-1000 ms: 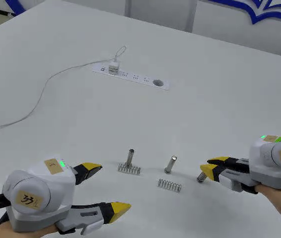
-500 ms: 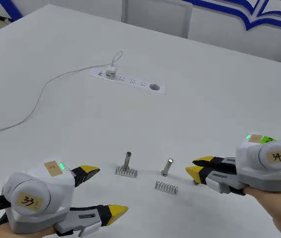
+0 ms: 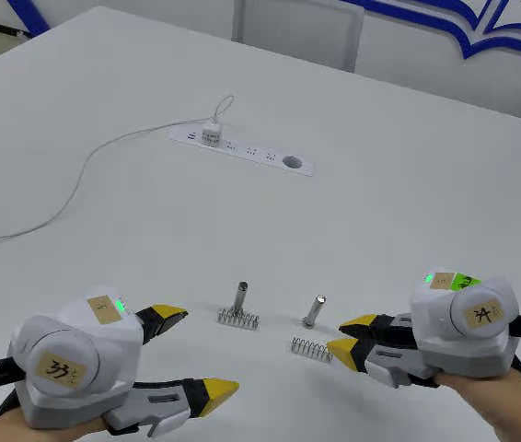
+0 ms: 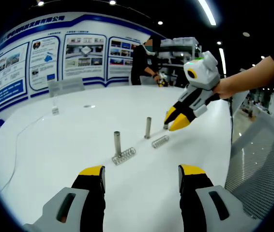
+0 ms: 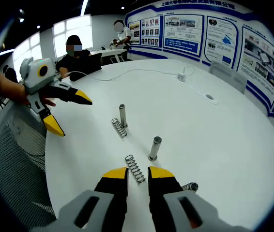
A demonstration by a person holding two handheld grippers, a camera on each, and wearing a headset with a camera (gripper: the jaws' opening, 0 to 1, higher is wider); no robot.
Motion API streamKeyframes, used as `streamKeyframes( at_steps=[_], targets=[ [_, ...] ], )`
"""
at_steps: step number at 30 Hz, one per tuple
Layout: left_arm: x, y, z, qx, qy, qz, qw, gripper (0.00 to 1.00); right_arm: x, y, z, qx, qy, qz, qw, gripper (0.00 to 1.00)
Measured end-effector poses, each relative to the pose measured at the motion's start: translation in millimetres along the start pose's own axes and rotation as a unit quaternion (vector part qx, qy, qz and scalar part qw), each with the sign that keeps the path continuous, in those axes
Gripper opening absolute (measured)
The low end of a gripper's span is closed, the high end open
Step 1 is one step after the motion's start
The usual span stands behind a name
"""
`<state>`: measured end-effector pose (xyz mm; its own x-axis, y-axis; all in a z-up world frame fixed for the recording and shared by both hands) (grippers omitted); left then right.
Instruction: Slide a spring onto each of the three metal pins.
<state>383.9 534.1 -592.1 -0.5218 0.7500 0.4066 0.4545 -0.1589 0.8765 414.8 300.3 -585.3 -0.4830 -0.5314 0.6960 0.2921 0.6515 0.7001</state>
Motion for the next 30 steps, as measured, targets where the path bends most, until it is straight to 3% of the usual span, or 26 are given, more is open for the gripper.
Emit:
streamKeyframes(
  at_steps=[12, 21, 30],
  targets=[
    [-1.7, -5.0, 1.5, -0.003, 0.003, 0.014, 0.9999, 0.63, -23.4, -14.8, 0.8, 0.012, 0.033, 0.038, 0.9987, 0.17],
    [-2.3, -7.7, 1.6, -0.001, 0.004, 0.022, 0.9997, 0.63, -29.5, -17.2, -5.7, 0.017, 0.044, 0.046, 0.9978, 0.17],
    [-2.0, -8.2, 3.0, 0.000, 0.007, 0.024, 0.9997, 0.62, -29.1, -19.4, -1.7, 0.022, 0.067, 0.046, 0.9965, 0.15]
  ],
)
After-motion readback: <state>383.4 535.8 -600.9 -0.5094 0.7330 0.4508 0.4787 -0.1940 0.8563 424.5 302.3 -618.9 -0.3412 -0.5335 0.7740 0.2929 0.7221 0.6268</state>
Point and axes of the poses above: the centre of the closed fingertips' face, and the gripper's own axes: x roughly backward along the fingers, z roughly to its left, y roughly out of its top, the point moved 8 cm from there along x, roughly backward along the fingers, and after that the axes turned 11 degrees about x, right-handed, at the moved point
